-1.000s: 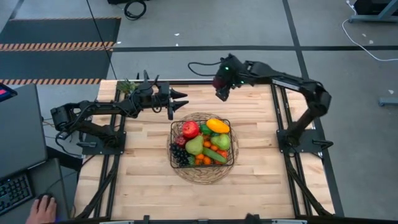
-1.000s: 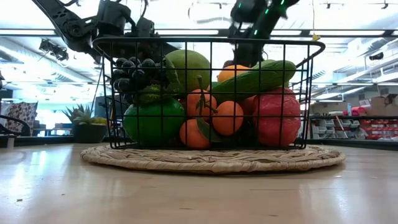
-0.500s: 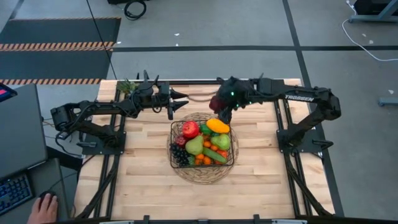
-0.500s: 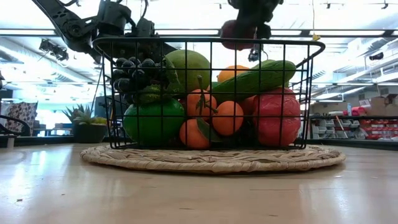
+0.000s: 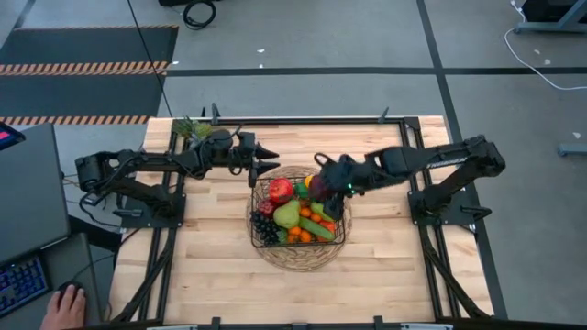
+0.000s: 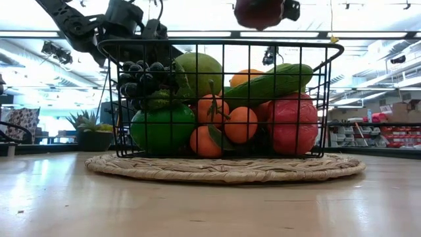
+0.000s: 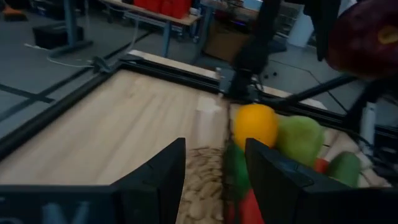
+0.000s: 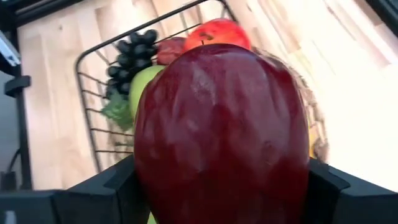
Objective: Build produce basket
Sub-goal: Put the dark red apple into the black wire basket
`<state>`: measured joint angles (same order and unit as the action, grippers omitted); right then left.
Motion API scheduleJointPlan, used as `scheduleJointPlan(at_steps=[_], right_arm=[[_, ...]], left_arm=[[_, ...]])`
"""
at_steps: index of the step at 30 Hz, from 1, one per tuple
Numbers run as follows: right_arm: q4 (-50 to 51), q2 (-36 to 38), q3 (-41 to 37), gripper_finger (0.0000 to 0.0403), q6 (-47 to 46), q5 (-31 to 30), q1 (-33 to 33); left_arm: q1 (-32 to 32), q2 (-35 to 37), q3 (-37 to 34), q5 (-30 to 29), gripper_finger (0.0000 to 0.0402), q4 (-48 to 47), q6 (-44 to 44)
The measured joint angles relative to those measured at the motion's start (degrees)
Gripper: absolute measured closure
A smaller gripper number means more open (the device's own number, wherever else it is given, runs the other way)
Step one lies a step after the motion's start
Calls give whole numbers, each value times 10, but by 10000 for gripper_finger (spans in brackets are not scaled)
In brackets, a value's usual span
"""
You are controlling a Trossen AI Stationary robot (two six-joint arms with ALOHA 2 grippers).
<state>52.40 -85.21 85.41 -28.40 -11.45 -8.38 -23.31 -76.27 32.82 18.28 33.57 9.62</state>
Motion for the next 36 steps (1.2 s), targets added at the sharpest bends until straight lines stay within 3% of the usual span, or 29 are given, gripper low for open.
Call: scheduleJointPlan(at_steps=[7,12,21,36], right_arm=[[-3,-10,0,121,-72,-45,-78],[0,-57,-1,120,-106,-71,-113],[-19,-123,-2,114,-112,-86,-105],[-50,-122,-1,50,-130,-85,-93]], left_arm=[[50,0,0,1,230,5,2],[75,0,0,0,230,26,2],[121,0,0,0,230,22,2],[166,0,0,0,230,52,17]])
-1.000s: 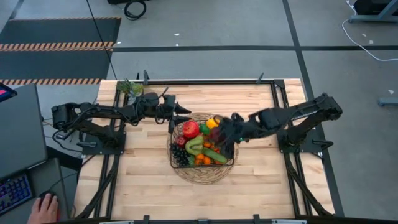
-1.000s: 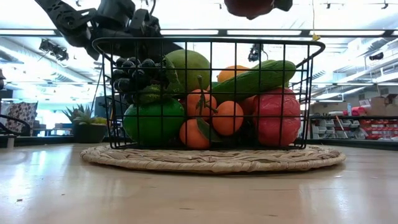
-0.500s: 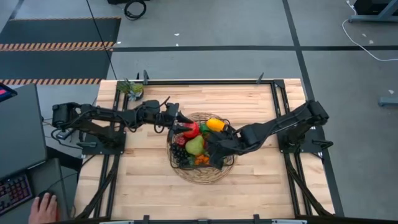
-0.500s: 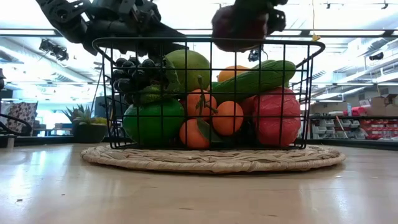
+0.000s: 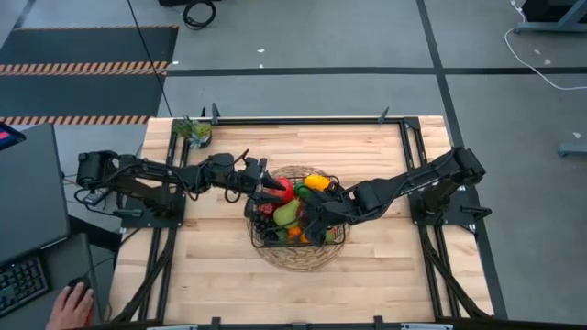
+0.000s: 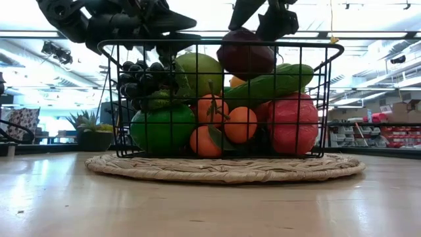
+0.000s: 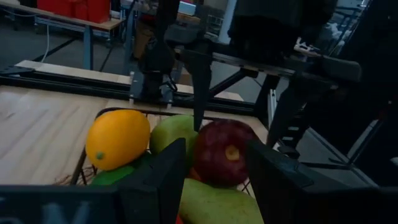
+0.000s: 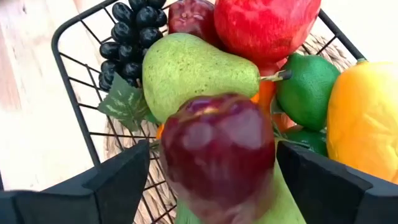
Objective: Build produce basket
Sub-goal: Put the dark red apple into the black wire basket
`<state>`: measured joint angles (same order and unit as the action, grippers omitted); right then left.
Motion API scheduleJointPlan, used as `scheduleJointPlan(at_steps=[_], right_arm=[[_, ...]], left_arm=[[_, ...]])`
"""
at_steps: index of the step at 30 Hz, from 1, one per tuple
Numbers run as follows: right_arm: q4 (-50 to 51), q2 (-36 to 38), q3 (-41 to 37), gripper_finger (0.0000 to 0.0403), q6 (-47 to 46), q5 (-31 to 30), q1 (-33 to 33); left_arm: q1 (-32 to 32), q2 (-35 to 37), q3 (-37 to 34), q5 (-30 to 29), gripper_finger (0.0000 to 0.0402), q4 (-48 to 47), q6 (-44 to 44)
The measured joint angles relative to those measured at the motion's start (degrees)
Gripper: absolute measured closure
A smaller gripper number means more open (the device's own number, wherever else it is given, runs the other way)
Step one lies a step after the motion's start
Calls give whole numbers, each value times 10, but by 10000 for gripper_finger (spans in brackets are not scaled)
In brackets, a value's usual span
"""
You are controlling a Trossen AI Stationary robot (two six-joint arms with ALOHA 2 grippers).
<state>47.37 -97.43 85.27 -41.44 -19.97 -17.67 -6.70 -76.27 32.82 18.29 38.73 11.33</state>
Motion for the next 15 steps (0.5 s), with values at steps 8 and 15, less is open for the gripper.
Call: scheduleJointPlan(at_steps=[8,15], right_arm=[[4,0,0,24,12,1,3],[25,10,10,32,9,7,19]], left_arm=[[0,0,0,0,230,1,1],[2,0,0,0,230,-1,1]])
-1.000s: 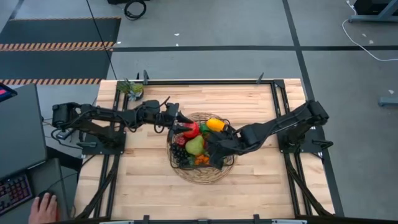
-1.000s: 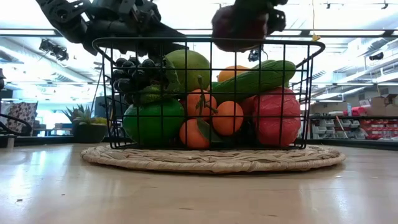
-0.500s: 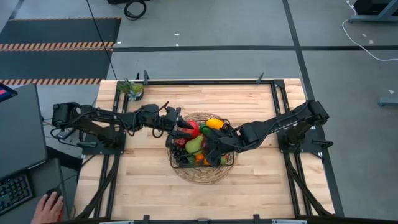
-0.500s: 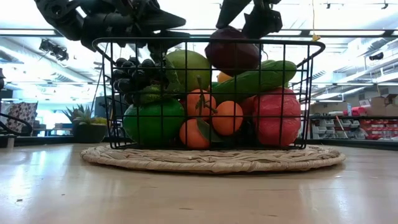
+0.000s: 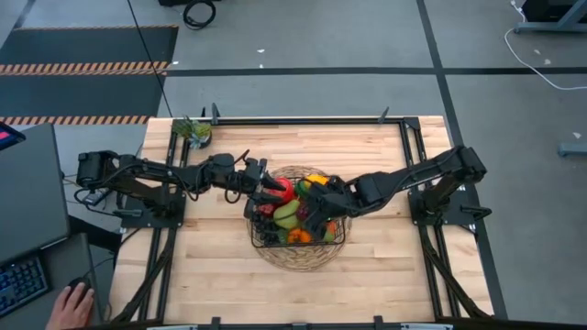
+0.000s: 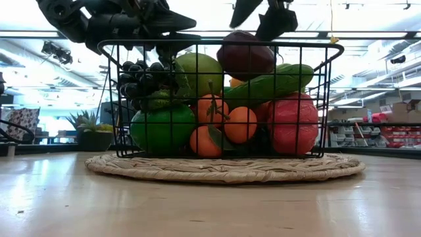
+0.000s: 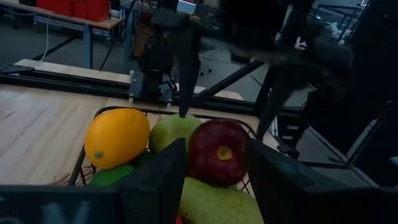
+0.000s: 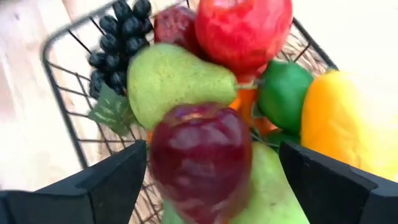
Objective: Build produce basket
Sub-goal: Put the dark red apple into the black wire basket, then return to Home Position
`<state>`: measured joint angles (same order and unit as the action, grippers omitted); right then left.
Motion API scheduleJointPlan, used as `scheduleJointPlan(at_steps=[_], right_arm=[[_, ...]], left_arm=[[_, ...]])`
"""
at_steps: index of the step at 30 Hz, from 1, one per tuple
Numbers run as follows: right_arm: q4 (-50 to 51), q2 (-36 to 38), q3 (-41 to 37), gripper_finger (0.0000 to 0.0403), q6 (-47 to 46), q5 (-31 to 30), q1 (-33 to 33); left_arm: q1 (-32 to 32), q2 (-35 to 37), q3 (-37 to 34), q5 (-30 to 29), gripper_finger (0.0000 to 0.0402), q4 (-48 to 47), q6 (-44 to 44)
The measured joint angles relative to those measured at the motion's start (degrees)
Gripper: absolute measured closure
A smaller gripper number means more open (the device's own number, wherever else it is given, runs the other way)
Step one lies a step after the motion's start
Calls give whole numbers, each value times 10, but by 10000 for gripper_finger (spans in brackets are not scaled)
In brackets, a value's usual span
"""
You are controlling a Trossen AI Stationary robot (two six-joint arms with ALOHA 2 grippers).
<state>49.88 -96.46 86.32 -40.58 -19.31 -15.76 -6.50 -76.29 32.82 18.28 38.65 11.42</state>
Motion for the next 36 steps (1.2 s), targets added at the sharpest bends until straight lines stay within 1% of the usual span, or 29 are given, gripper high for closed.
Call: scheduleJointPlan(at_steps=[6,11,15,19,23,26,28,32,34,36], right_arm=[[66,18,49,47,-17,20,12],[125,22,71,61,-12,22,23],[131,27,72,88,1,25,26],[131,28,72,136,16,26,23],[161,29,72,204,43,19,22],[179,29,72,260,67,-21,22],[168,34,72,294,93,-50,21],[144,68,72,345,139,-61,21],[144,91,72,366,156,-62,23],[140,121,68,385,167,-62,28]], left_arm=[[0,0,0,0,230,-4,0],[0,0,0,0,230,-5,0],[1,0,0,0,230,-5,0],[7,0,0,0,230,-3,-1],[8,0,0,0,230,-4,-1],[8,0,0,0,230,-3,1],[8,0,0,0,230,1,0],[8,19,0,0,230,11,13],[8,42,0,-1,230,-12,15],[8,68,0,-16,230,-27,14]])
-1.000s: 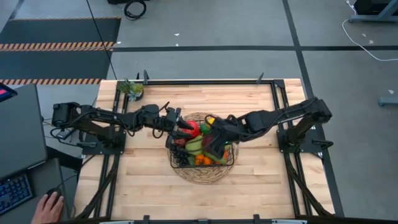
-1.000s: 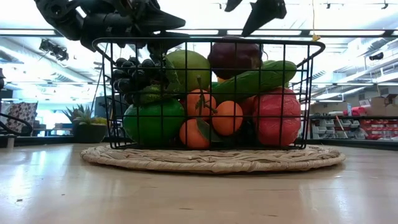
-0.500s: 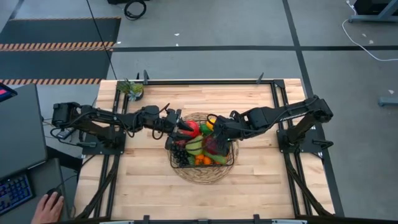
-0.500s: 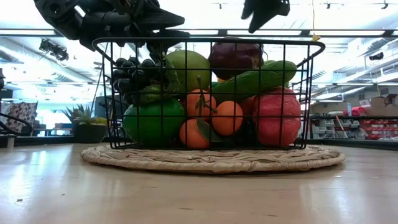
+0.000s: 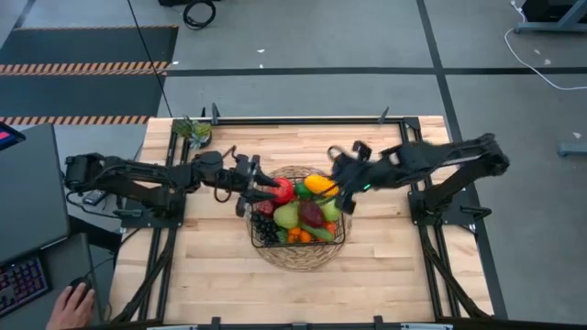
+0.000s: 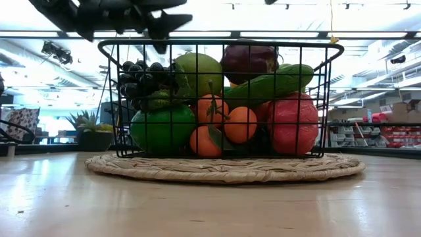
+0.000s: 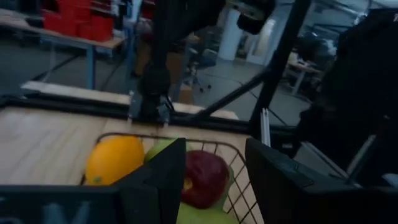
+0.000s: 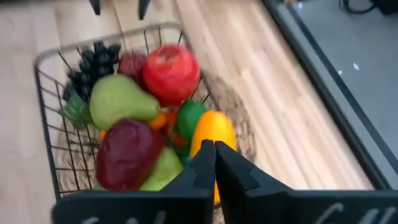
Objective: Build produce basket
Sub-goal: Return to Home Position
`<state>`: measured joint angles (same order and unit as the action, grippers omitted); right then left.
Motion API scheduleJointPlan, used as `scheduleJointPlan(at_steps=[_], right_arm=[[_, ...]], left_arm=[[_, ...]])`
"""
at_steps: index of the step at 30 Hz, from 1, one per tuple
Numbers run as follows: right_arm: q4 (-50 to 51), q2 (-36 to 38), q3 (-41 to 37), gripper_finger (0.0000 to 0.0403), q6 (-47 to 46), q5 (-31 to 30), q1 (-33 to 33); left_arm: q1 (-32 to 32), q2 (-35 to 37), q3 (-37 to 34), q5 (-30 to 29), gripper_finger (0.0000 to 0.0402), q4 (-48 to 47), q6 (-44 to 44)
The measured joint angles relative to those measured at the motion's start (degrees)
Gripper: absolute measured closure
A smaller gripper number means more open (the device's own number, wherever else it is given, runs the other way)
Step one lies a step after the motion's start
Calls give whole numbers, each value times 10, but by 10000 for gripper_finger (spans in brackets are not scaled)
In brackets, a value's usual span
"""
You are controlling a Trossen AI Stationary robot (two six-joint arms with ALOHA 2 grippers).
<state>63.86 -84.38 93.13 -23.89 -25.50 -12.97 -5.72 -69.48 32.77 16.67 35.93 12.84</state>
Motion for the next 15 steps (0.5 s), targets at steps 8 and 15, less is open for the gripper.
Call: scheduleJointPlan(at_steps=[8,15], right_arm=[[-168,163,-179,389,31,46,27],[-394,322,-433,398,44,115,81]], left_arm=[[11,145,0,-49,230,-184,-14],[39,209,-59,-84,230,-114,-42]])
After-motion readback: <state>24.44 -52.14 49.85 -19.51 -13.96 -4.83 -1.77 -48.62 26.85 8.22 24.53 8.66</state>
